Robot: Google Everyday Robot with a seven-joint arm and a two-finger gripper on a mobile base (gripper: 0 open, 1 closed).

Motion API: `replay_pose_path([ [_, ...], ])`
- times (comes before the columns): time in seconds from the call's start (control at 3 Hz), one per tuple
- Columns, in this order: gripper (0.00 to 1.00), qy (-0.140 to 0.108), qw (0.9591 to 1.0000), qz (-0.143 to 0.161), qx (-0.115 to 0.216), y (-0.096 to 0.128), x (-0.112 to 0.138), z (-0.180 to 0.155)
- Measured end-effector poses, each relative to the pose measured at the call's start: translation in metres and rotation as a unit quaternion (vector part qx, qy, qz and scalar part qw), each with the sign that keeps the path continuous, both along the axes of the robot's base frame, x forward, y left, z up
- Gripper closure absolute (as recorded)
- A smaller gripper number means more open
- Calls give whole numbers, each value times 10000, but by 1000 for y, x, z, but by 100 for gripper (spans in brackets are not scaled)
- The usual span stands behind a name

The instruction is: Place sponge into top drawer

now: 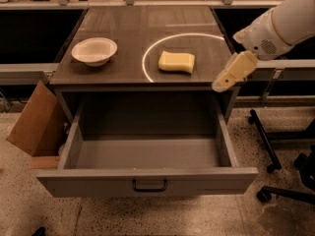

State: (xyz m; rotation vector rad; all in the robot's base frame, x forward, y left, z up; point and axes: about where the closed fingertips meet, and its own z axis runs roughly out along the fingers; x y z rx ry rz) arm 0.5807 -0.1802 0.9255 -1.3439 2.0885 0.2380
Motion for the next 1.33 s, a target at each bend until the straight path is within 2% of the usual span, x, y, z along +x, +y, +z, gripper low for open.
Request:
replay_pose_path([
  [0.33,0,17,9998,-11,173,4,10,-7],
  [1.0,0,23,9996,16,298,8,20,-12],
  [1.33,0,50,9985,-17,540,15,42,-19],
])
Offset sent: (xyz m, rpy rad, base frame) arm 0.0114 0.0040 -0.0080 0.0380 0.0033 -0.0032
